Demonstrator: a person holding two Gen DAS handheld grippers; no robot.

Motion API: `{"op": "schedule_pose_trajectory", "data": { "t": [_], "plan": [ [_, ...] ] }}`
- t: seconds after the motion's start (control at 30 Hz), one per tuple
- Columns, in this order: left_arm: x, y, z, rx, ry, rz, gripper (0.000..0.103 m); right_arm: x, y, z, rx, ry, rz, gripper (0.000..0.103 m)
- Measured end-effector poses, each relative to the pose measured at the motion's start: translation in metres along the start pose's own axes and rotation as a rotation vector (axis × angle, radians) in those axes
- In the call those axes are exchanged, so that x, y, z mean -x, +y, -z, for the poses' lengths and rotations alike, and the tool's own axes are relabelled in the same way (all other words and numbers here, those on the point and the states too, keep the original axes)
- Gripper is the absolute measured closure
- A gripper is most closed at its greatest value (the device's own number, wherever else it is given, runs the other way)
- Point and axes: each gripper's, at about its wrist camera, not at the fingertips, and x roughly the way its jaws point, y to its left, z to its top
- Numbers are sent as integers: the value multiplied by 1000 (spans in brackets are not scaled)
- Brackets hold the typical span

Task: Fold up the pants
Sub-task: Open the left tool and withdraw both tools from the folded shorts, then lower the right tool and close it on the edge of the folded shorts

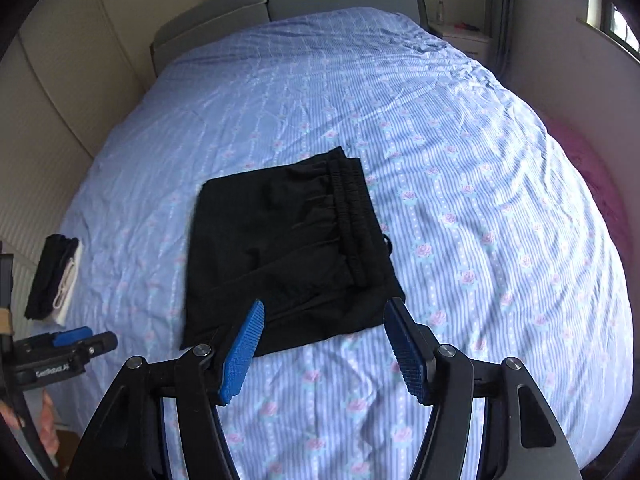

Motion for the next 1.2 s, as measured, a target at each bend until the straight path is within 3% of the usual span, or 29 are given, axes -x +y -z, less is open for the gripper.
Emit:
{"op": "schedule_pose_trajectory", "data": {
  "t": [0.2, 0.4, 0.5, 0.63, 0.9, 1.0, 1.2],
  "plan": [
    [39, 22, 14, -57, -73, 41, 34, 53, 32, 31, 12, -81, -25, 40],
    [51, 66, 15, -153, -83, 100, 33, 84, 77, 59, -100, -131, -2, 40],
    [48, 89, 4, -243, -67, 142, 33, 94, 104, 75, -157, -172, 65, 40],
    [53, 116, -20, -352, -91, 180, 33, 103, 135, 99, -327, -224, 158, 40],
    [2, 126, -88, -413, -102, 240, 30, 67, 159, 113, -529, -223, 225, 40],
    [-27, 112, -110, -429, -105, 266, 30, 38, 150, 112, -626, -232, 212, 40],
    [-85, 72, -144, -544, -134, 246, 30, -36, 125, 104, -733, -248, 190, 49]
  ]
}}
